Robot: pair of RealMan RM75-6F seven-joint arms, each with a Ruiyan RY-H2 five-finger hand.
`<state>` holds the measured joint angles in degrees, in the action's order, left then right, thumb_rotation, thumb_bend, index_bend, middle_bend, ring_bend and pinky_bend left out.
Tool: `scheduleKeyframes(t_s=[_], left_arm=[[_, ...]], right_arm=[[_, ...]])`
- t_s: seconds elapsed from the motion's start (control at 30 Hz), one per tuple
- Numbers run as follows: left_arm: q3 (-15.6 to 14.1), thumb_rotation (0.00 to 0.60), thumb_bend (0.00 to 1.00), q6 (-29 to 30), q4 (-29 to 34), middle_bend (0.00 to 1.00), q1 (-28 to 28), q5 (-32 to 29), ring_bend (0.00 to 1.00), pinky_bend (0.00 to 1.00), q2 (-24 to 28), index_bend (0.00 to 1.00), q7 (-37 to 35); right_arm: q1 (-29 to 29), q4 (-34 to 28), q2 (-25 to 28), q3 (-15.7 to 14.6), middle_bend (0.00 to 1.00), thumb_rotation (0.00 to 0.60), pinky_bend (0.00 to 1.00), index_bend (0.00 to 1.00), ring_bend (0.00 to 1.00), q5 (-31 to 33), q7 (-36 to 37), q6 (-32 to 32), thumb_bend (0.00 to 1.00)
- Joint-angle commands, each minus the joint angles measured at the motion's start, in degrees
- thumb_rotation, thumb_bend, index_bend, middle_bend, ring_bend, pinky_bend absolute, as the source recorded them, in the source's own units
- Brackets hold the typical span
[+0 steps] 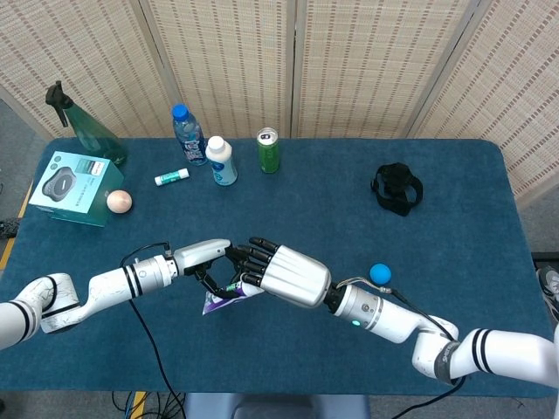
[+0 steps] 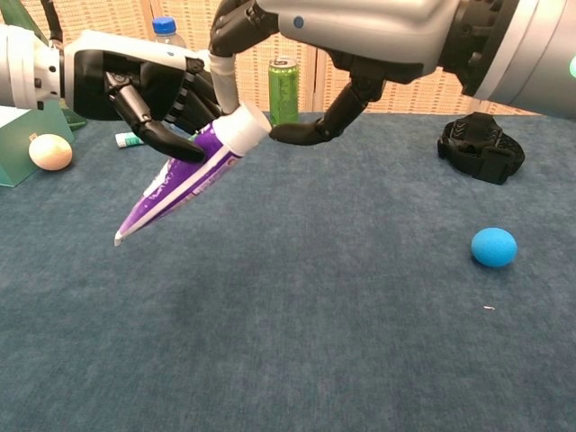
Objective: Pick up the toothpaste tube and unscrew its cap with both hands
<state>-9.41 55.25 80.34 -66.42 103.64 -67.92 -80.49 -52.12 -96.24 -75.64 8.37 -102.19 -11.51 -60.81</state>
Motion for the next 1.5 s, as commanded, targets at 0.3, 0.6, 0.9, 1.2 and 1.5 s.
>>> scheduleKeyframes(t_s=[0.3,0.6,0.9,1.2,1.5], left_arm=[[-0.5,0.600,0.32,1.8,-1.6,0.64,0.1,0.6,0.39,0.35,-0.9,0.57,-2.3],[-0.8,0.600,0.32,2.8,-2.3,0.64,0.1,0.8,0.39,0.35,-1.3,0.57,-3.9],[-1.1,0.600,0.32,4.3,-3.3,0.64,0.3,0.8,0.39,0.35,-1.6,0.57,-6.8],[-1.8,0.600,0.32,6.1,-5.5,0.64,0.6,1.2,0.39,0.35,-1.8,0.57,-10.8],[-2.1,0.600,0.32,6.7,-7.2,0.64,1.0,0.9,0.40,0.35,-2.1,0.57,-12.4]], right_arm=[[0.3,1.9,-1.6,0.6,0.37,0.600,0.22,0.59,0.17,-0.5,0.1,-3.1,0.26],[0.5,3.0,-2.9,1.1,0.37,0.600,0.22,0.59,0.17,-0.8,0.2,-5.3,0.26],[0.7,3.6,-3.7,1.4,0.37,0.600,0.22,0.59,0.17,-1.2,-0.4,-7.0,0.26],[1.3,2.8,-3.3,1.5,0.37,0.600,0.22,0.59,0.17,-0.7,-1.2,-7.5,0.26],[1.7,0.4,-1.2,1.4,0.37,0.600,0.21,0.59,0.17,0.0,-1.8,-6.7,0.26]])
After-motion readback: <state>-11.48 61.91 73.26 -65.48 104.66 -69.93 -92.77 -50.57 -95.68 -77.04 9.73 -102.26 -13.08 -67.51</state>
